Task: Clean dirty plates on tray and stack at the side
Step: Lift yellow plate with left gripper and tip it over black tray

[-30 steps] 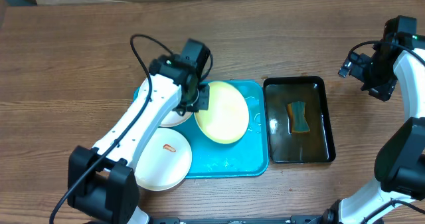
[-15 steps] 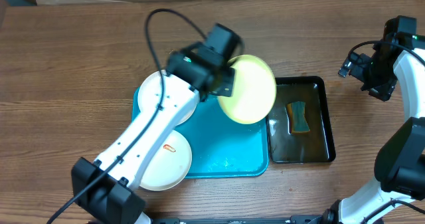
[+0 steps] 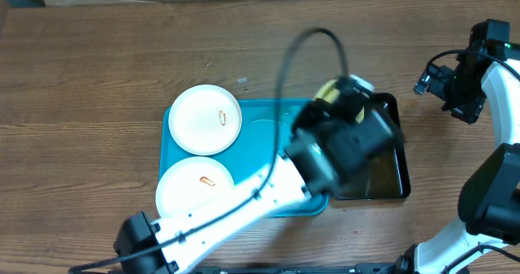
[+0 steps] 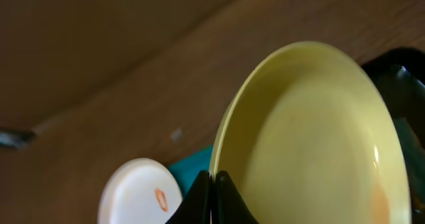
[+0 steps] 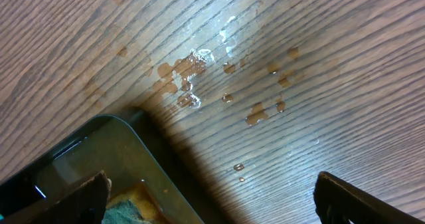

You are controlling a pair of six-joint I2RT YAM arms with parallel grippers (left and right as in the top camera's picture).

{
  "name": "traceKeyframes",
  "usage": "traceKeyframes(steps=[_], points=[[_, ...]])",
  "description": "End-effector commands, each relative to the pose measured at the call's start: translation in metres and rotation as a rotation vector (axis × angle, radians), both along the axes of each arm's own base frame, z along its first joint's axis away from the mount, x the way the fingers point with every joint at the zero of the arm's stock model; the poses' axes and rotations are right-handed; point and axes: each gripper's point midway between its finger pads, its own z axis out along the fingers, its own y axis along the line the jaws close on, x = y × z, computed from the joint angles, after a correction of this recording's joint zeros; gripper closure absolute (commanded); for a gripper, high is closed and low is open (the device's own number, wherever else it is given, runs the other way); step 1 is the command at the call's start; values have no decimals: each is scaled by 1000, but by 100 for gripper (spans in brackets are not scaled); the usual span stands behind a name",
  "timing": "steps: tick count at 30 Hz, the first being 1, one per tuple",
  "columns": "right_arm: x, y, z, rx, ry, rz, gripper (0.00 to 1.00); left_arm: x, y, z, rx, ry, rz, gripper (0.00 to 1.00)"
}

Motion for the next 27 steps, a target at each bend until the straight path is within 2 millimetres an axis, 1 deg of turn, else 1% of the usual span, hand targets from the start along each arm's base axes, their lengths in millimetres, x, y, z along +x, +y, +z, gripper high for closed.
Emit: traceKeyframes(steps=[1, 6, 10, 12, 13, 15, 17, 18, 19, 20, 22, 25, 27], points=[[-1, -2, 7, -14, -19, -3, 0, -7, 5, 44, 148, -222, 52, 96], [-1, -2, 7, -14, -19, -3, 0, -21, -10, 67, 215, -323, 23, 96], [-1, -2, 7, -14, -19, -3, 0, -22, -24, 80, 213, -358, -10, 96], [-1, -2, 7, -14, -19, -3, 0, -20, -28, 78, 188, -349, -26, 96], [-1, -2, 7, -14, -19, -3, 0, -19, -27, 78, 181, -347, -18, 96], [-1, -2, 7, -14, -19, -3, 0, -16, -17, 73, 173, -339, 22, 96], [-1, -2, 7, -14, -19, -3, 0, -10, -5, 65, 118, -316, 70, 96], [-1, -2, 7, -14, -19, -3, 0, -8, -3, 58, 83, -287, 80, 96], [-1, -2, 7, -14, -19, -3, 0, -6, -2, 48, 43, -233, 72, 96], [-1, -2, 7, -14, -19, -3, 0, -6, -2, 37, 7, -173, 57, 94], [-1, -2, 7, -14, -19, -3, 0, -5, -2, 12, -81, -24, 41, 83], [-1, -2, 7, -14, -19, -3, 0, -3, 9, -20, -228, 211, 88, 66], [-1, -2, 7, -14, -19, -3, 0, -1, 16, -41, -324, 399, 101, 51]])
